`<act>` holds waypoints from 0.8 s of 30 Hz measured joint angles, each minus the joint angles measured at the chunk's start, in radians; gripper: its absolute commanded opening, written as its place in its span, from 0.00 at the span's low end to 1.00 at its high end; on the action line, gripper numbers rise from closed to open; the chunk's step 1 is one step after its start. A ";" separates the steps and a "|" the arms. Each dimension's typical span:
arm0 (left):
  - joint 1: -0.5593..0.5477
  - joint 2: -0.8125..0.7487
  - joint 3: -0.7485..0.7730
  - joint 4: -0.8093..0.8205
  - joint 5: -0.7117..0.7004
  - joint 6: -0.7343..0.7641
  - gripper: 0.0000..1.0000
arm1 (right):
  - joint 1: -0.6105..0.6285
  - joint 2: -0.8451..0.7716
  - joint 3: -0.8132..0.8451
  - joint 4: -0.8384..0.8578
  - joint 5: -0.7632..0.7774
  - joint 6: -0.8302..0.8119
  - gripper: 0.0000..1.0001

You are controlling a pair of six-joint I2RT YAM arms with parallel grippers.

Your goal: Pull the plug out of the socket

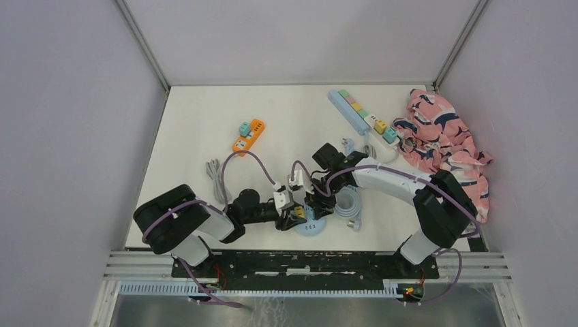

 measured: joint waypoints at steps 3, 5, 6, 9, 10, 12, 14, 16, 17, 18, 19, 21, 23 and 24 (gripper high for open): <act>0.005 0.000 0.000 0.006 0.000 0.000 0.03 | -0.037 0.030 0.030 -0.020 -0.037 0.036 0.08; 0.007 0.000 0.003 0.007 -0.005 -0.001 0.03 | -0.080 0.033 0.030 -0.021 -0.074 0.034 0.05; 0.008 0.001 0.009 0.004 -0.013 -0.001 0.03 | -0.094 0.033 0.029 -0.021 -0.086 0.024 0.03; 0.007 0.012 0.021 -0.005 -0.023 -0.001 0.03 | -0.111 -0.005 -0.015 -0.005 -0.112 -0.071 0.00; 0.007 0.014 0.023 -0.005 -0.019 -0.001 0.03 | -0.102 -0.027 -0.037 0.005 -0.110 -0.102 0.00; 0.001 0.020 0.023 -0.005 0.000 -0.002 0.03 | -0.069 -0.070 -0.072 0.016 -0.088 -0.151 0.00; -0.002 0.024 0.023 -0.006 0.019 -0.001 0.03 | -0.031 -0.078 -0.073 0.019 -0.066 -0.158 0.00; 0.000 0.032 0.021 0.002 0.034 -0.002 0.03 | -0.023 -0.051 -0.056 0.013 -0.060 -0.110 0.00; 0.001 0.035 0.021 0.006 0.034 -0.002 0.03 | -0.035 -0.020 -0.029 0.002 -0.077 -0.067 0.00; 0.002 0.038 0.021 0.011 0.034 -0.002 0.03 | -0.048 0.011 -0.005 -0.003 -0.101 -0.035 0.00; 0.002 0.041 0.021 0.015 0.034 -0.002 0.03 | -0.064 0.039 0.014 -0.011 -0.123 -0.011 0.00; 0.007 0.048 0.021 0.024 0.031 -0.002 0.03 | -0.091 0.052 0.019 -0.014 -0.147 0.001 0.00; 0.010 0.054 0.021 0.033 0.027 -0.002 0.03 | -0.092 0.027 0.001 0.004 -0.126 -0.014 0.00; 0.011 0.057 0.022 0.035 0.025 -0.002 0.03 | -0.090 0.000 -0.023 0.021 -0.109 -0.030 0.00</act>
